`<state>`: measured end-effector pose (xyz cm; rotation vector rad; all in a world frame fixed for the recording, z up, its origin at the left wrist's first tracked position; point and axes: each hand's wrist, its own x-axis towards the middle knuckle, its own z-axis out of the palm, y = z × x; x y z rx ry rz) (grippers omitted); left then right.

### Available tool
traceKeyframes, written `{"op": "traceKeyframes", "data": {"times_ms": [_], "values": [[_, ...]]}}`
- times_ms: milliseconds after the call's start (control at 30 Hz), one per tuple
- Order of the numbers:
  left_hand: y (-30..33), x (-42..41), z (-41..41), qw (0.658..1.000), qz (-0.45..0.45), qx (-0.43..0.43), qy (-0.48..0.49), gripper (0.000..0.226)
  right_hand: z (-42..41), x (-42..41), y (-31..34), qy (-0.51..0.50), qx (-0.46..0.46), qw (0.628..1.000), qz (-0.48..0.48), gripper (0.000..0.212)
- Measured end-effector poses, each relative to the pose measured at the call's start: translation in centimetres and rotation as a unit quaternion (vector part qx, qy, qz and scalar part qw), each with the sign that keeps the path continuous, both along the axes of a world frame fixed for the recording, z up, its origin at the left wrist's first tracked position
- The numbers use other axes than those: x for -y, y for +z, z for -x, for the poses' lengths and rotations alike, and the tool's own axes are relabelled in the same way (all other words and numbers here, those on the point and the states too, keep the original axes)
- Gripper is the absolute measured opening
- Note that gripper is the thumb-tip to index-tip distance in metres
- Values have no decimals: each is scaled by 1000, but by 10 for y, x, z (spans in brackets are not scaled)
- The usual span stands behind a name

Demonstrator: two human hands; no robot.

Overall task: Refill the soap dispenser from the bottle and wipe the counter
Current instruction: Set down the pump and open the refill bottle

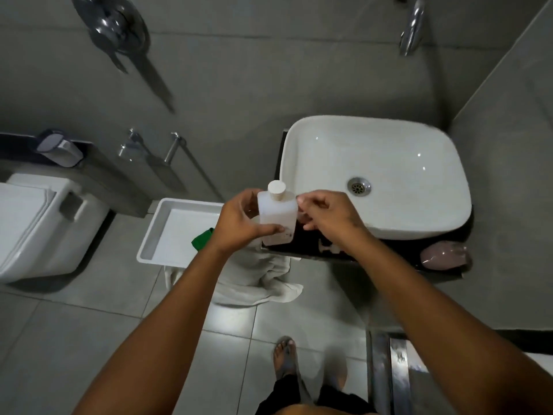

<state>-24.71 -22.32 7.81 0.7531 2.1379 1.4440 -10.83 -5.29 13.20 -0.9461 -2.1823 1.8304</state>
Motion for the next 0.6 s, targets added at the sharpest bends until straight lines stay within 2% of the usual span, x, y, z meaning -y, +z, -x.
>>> {"op": "traceKeyframes", "data": {"times_ms": [33,100,167,233,333,433,533,600], "values": [[14,-2,-4,1000,-12,-10,-3,71,-2,-4,24,8,-22,997,-69,22],[42,-9,-13,999,-30,-32,-13,71,-3,-10,71,32,-50,980,-190,43],[69,-18,-20,997,-46,-49,-26,73,-4,-15,113,64,-57,958,-273,54],[94,-28,-26,995,-57,-71,-42,72,-3,-22,150,99,-47,933,-343,54],[124,-43,-34,991,-61,-101,-57,69,-2,-36,192,162,-1,880,-446,43],[142,-51,-45,989,-73,-115,-60,65,-14,-53,222,270,13,843,-464,22],[150,-54,-51,988,-86,-117,-60,65,-23,-63,237,340,7,807,-483,36],[152,-55,-55,987,-99,-114,-54,66,-25,-64,240,315,6,816,-485,46]]}}
